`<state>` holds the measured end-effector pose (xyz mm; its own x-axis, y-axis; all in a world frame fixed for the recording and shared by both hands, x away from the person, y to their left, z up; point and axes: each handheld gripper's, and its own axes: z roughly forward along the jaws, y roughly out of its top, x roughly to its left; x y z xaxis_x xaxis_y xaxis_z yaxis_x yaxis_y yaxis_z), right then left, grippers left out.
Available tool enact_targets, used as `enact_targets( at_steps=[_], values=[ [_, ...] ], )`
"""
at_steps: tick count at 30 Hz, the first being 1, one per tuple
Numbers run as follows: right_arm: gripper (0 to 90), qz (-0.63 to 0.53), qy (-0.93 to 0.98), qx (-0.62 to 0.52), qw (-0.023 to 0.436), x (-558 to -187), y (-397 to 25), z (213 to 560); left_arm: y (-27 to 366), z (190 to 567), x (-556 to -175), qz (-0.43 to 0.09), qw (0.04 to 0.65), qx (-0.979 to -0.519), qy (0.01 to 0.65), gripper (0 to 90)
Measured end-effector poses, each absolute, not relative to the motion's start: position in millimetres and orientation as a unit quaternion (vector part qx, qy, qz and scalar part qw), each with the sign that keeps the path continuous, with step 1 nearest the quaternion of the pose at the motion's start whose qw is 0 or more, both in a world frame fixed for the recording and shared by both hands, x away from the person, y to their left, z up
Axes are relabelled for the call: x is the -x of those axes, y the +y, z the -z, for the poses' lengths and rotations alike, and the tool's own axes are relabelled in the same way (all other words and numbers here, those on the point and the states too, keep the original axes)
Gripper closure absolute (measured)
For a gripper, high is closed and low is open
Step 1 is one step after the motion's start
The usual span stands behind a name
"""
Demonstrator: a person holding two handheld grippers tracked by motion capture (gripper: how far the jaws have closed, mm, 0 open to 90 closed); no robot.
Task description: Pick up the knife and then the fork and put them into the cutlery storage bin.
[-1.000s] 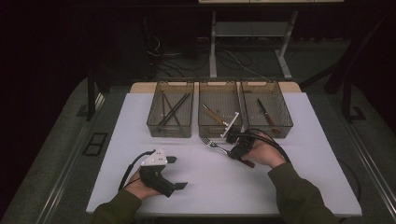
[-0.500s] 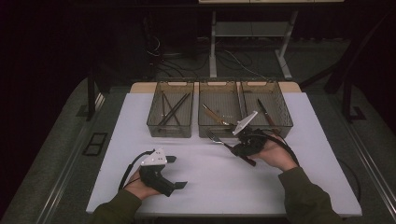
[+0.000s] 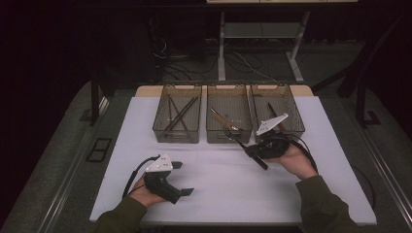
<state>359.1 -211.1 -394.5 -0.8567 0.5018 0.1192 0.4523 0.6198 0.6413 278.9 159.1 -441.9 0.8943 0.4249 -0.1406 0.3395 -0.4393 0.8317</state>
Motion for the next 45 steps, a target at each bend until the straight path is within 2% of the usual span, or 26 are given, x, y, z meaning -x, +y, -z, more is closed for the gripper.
enact_targets(
  at_steps=[15,45],
  values=[
    [77.5,-0.406,0.869,-0.275,0.062,-357,-231,378,159,441,-278,-0.045,0.476,-0.85,0.222,0.0],
    [77.5,-0.46,0.805,-0.346,0.144,-360,-282,353,159,442,-279,-0.043,0.476,-0.849,0.223,0.0]
  ],
)
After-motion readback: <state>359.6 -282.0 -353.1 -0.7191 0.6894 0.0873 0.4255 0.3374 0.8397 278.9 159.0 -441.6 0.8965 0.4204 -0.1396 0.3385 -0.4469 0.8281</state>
